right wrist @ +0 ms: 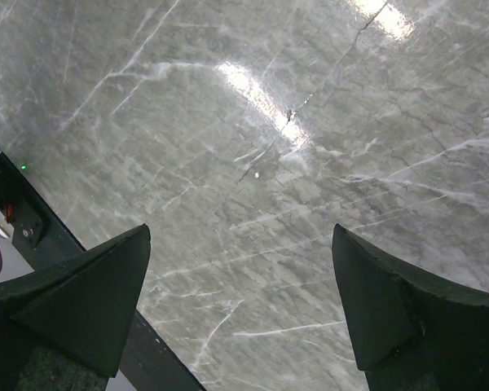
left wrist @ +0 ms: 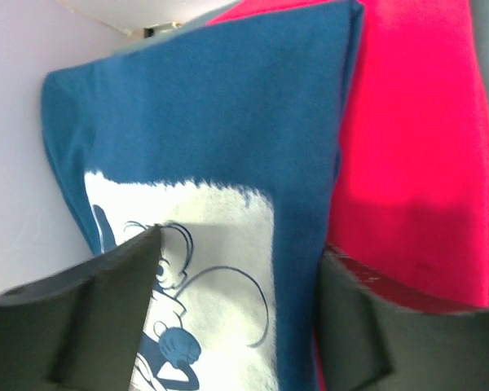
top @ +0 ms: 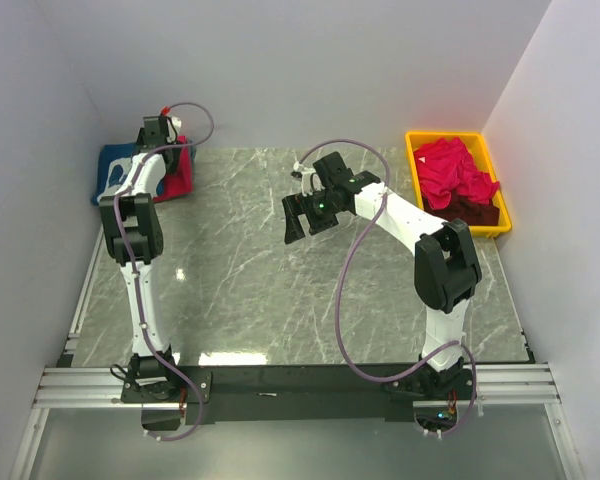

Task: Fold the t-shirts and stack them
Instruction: Neatly place the folded tshirt to the corner

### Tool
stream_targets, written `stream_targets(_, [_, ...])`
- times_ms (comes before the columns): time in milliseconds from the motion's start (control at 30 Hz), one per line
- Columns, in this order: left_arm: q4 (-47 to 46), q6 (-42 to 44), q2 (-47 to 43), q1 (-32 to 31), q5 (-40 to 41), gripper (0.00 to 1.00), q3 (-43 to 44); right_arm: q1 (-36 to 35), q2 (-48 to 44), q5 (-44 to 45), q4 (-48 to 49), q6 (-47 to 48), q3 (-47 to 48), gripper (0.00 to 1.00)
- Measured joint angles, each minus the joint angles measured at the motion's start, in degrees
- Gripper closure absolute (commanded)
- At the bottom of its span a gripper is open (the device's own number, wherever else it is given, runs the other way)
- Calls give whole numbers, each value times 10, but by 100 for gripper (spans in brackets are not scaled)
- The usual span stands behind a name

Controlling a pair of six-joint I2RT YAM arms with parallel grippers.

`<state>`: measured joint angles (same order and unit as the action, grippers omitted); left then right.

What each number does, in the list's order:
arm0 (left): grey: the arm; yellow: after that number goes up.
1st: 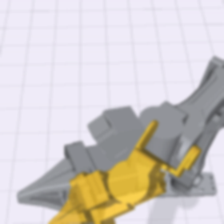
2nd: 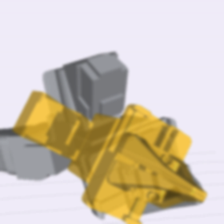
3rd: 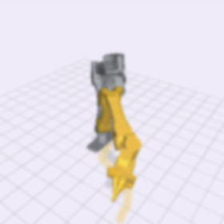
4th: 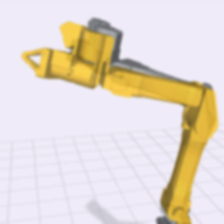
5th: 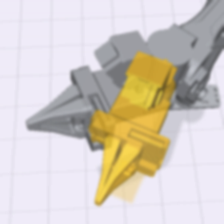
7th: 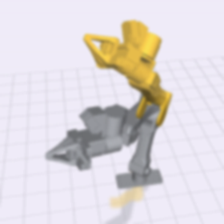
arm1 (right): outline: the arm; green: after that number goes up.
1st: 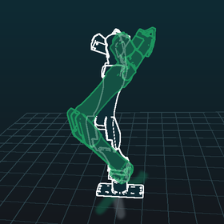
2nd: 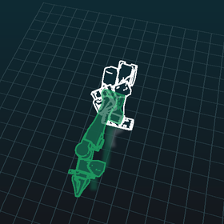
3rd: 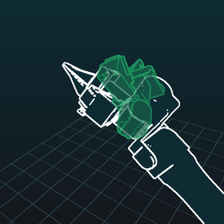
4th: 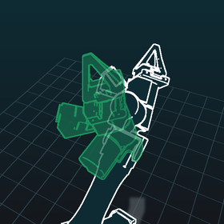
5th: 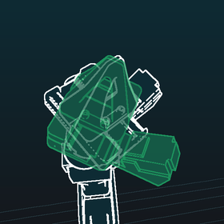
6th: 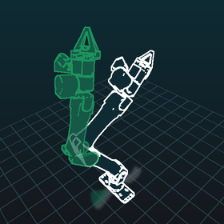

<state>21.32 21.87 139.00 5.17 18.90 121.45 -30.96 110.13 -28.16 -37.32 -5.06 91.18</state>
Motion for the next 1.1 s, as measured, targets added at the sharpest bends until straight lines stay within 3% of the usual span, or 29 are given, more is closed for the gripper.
stream_targets(167, [-6, 9, 13, 0, 21, 49, 12, 0, 0, 0, 0, 0, 0, 2])
stream_targets(267, [-7, 13, 14, -1, 27, 69, 12, 0, 2, 0, 0, 0, 0, 2])
stream_targets(467, [-10, 16, 14, -4, 31, 99, 15, 0, 6, -3, 0, 0, 0, 2])
stream_targets(1100, [8, 36, -8, -45, 50, 98, 58, 0, 6, -5, 5, -1, -4, 2])
